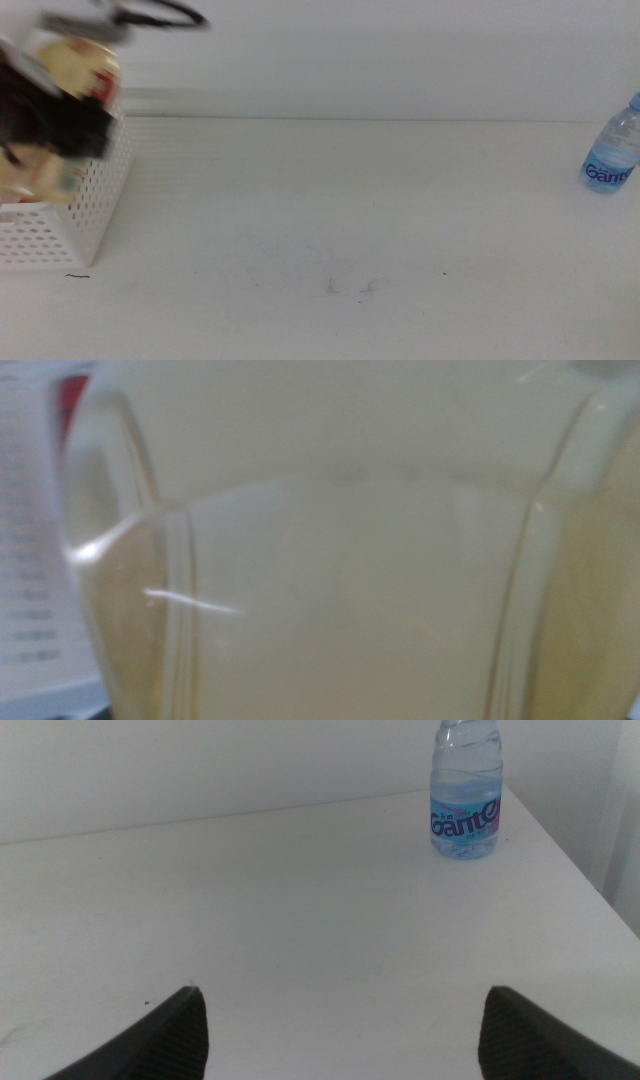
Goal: Use arms to grab the bottles and put them into the dustbin to the left of the table.
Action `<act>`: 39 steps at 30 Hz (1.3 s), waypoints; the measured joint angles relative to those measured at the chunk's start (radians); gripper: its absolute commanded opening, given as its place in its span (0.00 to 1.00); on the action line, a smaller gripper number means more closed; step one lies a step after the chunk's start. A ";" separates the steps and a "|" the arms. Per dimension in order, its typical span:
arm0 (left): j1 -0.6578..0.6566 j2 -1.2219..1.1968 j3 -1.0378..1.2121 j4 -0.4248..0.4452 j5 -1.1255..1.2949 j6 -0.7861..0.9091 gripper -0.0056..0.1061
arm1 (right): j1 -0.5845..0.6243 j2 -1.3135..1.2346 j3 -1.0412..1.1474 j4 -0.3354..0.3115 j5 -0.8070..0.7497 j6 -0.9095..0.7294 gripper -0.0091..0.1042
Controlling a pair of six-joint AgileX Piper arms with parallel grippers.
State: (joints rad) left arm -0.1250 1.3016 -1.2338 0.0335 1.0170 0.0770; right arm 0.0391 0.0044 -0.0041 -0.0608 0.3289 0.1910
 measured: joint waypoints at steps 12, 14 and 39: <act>0.375 0.420 -0.357 -0.064 0.119 0.234 0.04 | 0.000 0.000 0.000 0.000 0.000 0.000 0.84; 0.375 0.478 -0.359 -0.064 0.105 0.236 0.04 | 0.000 0.000 0.000 0.000 0.000 0.000 0.84; 0.335 0.306 -0.372 -0.076 0.118 0.222 0.89 | 0.000 0.000 0.000 0.000 0.000 0.000 0.84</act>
State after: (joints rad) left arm 0.2103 1.6079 -1.6056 -0.0425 1.1350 0.2992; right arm 0.0391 0.0044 -0.0041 -0.0608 0.3289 0.1910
